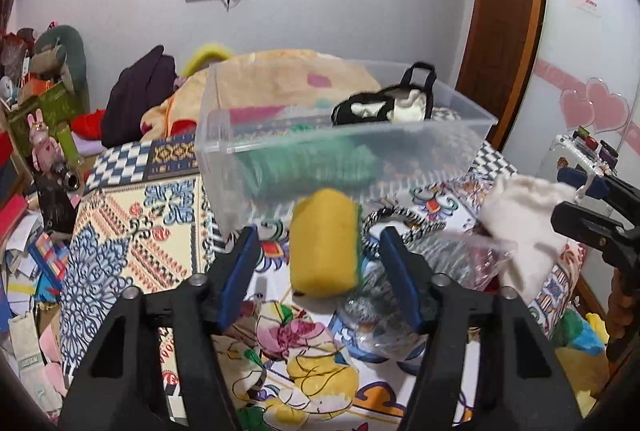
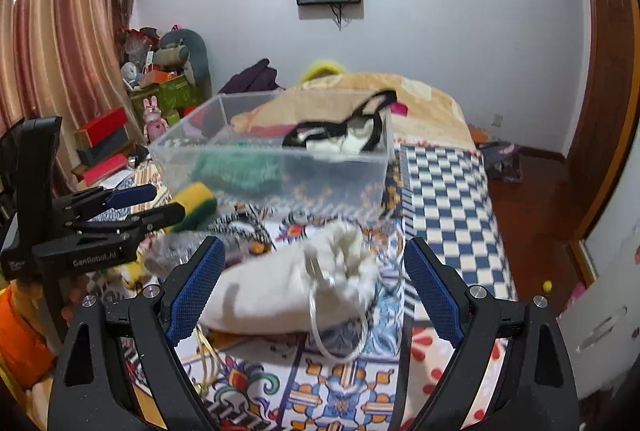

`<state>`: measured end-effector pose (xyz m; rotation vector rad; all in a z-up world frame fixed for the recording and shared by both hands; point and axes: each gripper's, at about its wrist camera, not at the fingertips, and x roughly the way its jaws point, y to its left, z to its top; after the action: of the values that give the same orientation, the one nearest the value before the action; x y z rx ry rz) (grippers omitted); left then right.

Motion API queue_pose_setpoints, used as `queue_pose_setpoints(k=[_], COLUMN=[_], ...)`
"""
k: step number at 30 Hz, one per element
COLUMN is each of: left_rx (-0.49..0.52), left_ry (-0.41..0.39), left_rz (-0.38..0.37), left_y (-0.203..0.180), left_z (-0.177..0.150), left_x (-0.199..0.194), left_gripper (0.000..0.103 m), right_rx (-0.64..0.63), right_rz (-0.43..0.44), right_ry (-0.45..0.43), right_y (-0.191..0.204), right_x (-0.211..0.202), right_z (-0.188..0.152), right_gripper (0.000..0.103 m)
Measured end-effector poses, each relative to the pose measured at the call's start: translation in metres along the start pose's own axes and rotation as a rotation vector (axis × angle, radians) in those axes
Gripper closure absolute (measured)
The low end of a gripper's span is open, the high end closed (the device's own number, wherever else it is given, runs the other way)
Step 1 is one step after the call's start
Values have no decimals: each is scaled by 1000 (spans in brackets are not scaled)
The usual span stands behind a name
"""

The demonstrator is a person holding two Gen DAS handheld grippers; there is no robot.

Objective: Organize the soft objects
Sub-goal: 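Grasp the yellow-green sponge with the left tool while the right tool grasps the white drawstring pouch, then carry sponge and pouch into the clear box and open both tools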

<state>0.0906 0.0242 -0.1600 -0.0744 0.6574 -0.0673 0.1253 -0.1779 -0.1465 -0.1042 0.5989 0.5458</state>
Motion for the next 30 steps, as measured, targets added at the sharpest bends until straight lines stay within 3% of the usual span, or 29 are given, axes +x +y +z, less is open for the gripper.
queue_pose_setpoints(k=[2, 4, 6, 8, 12, 17, 30], left_rx=[-11, -21, -25, -27, -32, -37, -17], left_ry=[8, 19, 31, 43, 43, 28, -93], left_rz=[-4, -16, -23, -31, -41, -40, -54], left_y=[2, 2, 3, 2, 2, 4, -4], left_z=[-2, -4, -5, -8, -8, -9, 10], left_x=[2, 5, 8, 11, 12, 5, -41], left_gripper=[46, 51, 56, 63, 65, 69, 69], right_rx=[7, 6, 3, -3, -26, -32, -71], right_rz=[-7, -15, 2, 21, 40, 30, 8], right_ry=[9, 10, 18, 19, 32, 0, -165], right_y=[0, 0, 0, 2, 6, 8, 14], right_x=[1, 1, 1, 1, 2, -3, -28], right_z=[-4, -8, -11, -12, -15, -12, 42], right_gripper=[14, 22, 44, 59, 82, 90, 91])
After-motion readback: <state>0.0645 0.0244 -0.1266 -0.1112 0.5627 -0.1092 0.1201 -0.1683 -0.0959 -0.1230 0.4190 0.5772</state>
